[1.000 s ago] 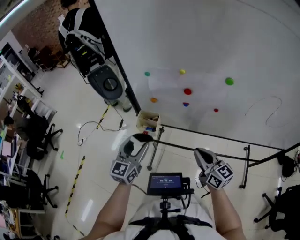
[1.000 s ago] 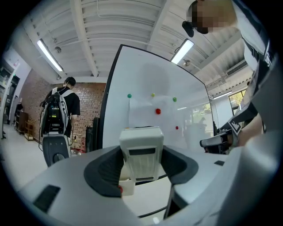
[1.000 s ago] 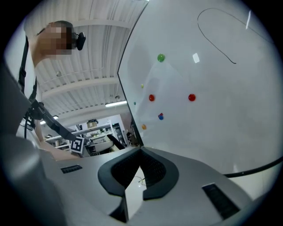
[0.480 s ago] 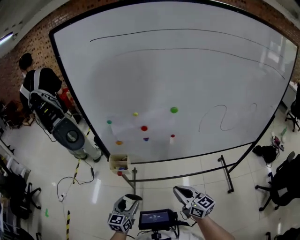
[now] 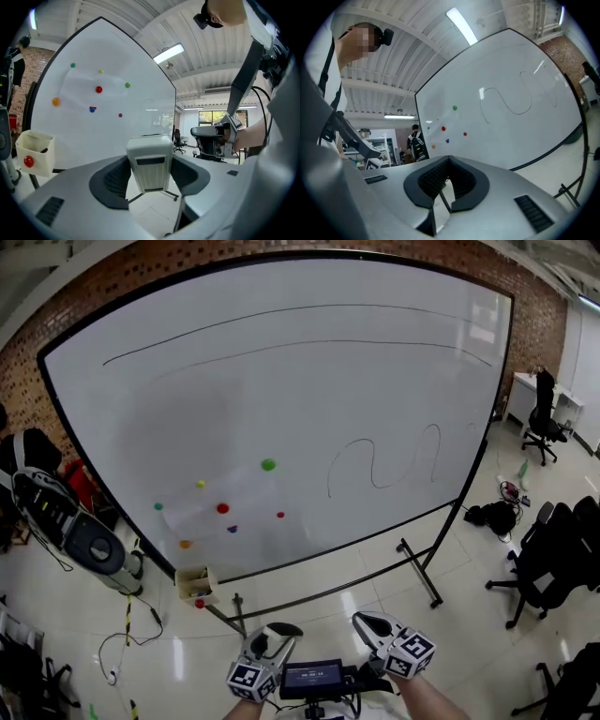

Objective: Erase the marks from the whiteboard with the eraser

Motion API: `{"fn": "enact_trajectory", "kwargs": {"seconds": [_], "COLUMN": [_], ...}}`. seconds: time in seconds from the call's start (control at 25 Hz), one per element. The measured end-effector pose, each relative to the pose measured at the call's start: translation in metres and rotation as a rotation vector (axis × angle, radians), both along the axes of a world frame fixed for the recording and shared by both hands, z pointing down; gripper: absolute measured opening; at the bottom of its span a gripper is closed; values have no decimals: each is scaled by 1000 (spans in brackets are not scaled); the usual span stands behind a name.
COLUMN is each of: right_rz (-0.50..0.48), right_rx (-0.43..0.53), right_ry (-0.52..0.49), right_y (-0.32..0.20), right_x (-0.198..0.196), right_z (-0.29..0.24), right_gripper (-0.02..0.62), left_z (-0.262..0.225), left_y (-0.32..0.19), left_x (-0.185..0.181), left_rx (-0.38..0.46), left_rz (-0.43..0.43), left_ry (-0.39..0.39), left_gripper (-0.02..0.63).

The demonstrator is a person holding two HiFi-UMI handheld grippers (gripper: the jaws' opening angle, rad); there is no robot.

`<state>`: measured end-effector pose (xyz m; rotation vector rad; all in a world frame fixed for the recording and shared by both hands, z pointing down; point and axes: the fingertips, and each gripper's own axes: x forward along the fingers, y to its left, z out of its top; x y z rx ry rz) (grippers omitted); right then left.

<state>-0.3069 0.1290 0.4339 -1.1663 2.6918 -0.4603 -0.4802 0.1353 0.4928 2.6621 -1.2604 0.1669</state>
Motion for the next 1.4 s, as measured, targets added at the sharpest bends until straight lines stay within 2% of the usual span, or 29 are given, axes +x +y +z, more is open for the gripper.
{"fn": "enact_trajectory", "kwargs": {"seconds": [0.12, 0.28, 0.48, 0.64, 0.8, 0.92, 1.08, 1.24, 1.4], "right_rz": [44, 63, 46, 51, 50, 49, 60, 71, 53], "right_rx": [-4, -14, 8, -12, 12, 32, 46, 66, 63], "right_ry": [-19, -27, -13, -11, -23, -31, -77, -118, -126], "right_y": [-1, -9, -25, -32, -42, -52, -66, -81, -101], "right_x": [38, 92, 173, 241, 298, 329, 354, 369, 368], "right_z": [-1, 3, -11, -5, -7, -9, -13, -19, -19], "right_gripper": [15, 15, 15, 15, 15, 15, 15, 15, 15], "left_z": [0, 4, 15, 17, 14, 9, 9, 2, -6], "left_y": [-5, -15, -40, -59, -83, -92, -91, -102, -127], "left_x": [30, 74, 156, 211, 251, 272, 290, 296, 293], "left_rx": [-9, -31, -59, -78, -43, -25, -37, -15, -8], "left_rz": [22, 8, -24, -93, -154, -188, -189, -194, -233], "left_ry": [-21, -51, -59, -49, -57, -66, -127, -182, -190], "left_gripper": [300, 301, 301, 301, 301, 301, 301, 301, 301]}}
